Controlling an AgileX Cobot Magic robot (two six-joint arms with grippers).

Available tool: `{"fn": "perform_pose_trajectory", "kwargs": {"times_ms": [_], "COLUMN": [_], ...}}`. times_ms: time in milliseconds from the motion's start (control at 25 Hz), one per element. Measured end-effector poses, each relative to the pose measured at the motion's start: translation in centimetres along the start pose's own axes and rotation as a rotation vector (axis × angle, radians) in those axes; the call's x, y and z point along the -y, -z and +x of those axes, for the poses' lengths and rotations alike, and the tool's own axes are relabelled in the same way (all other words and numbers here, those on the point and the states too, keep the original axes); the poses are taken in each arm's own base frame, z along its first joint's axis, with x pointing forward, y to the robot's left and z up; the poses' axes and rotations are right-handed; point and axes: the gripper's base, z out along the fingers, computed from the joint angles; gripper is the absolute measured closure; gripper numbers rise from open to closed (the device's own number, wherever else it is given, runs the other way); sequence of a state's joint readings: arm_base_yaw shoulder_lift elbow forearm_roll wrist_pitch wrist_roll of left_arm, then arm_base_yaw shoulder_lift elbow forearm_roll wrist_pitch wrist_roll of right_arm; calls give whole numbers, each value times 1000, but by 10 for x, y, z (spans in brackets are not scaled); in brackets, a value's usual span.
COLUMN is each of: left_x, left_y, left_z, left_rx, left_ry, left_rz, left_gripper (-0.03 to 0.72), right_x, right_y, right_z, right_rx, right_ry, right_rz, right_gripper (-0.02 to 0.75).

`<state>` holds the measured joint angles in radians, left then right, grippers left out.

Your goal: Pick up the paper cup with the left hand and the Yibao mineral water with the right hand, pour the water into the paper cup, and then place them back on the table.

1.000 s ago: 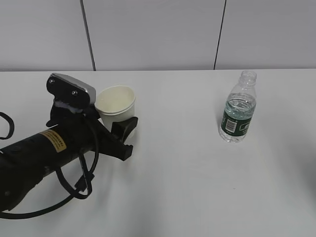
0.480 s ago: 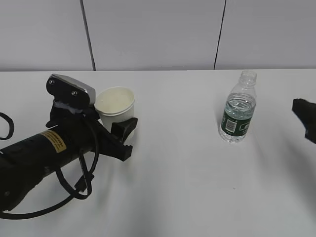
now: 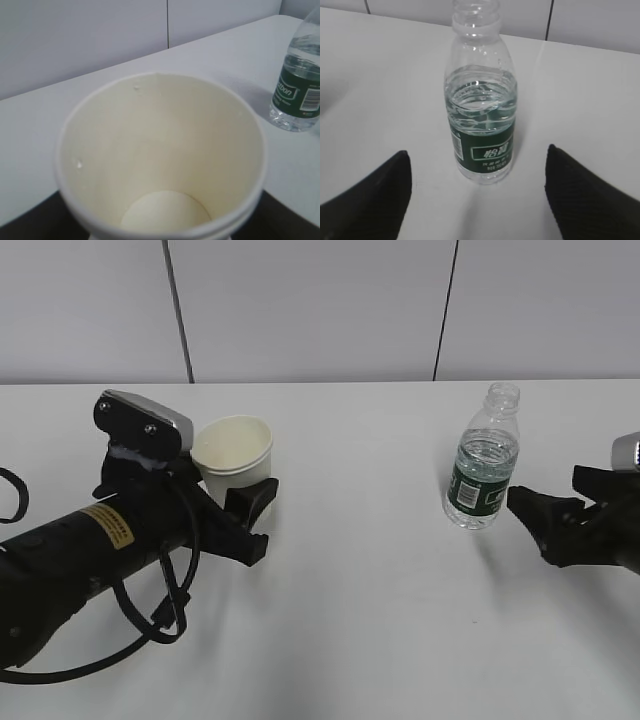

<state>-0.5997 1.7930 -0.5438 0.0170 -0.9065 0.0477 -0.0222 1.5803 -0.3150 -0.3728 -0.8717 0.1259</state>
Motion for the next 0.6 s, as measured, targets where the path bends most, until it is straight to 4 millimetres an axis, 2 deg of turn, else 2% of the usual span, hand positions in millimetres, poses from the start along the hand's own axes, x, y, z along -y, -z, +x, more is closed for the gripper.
{"fn": "perform_pose_trajectory", "kwargs": {"times_ms": [600], "left_x": [0], "left_y": [0], "left_z": [0], "left_rx": [0], "left_ry": [1], "left_rz": [0], "left_gripper": [230], "right_x": [9], "right_y": [-54], "right_z": [23], "right_rx": [23], "right_ry": [-51], "right_rz": [-38], "right_gripper": [77]}}
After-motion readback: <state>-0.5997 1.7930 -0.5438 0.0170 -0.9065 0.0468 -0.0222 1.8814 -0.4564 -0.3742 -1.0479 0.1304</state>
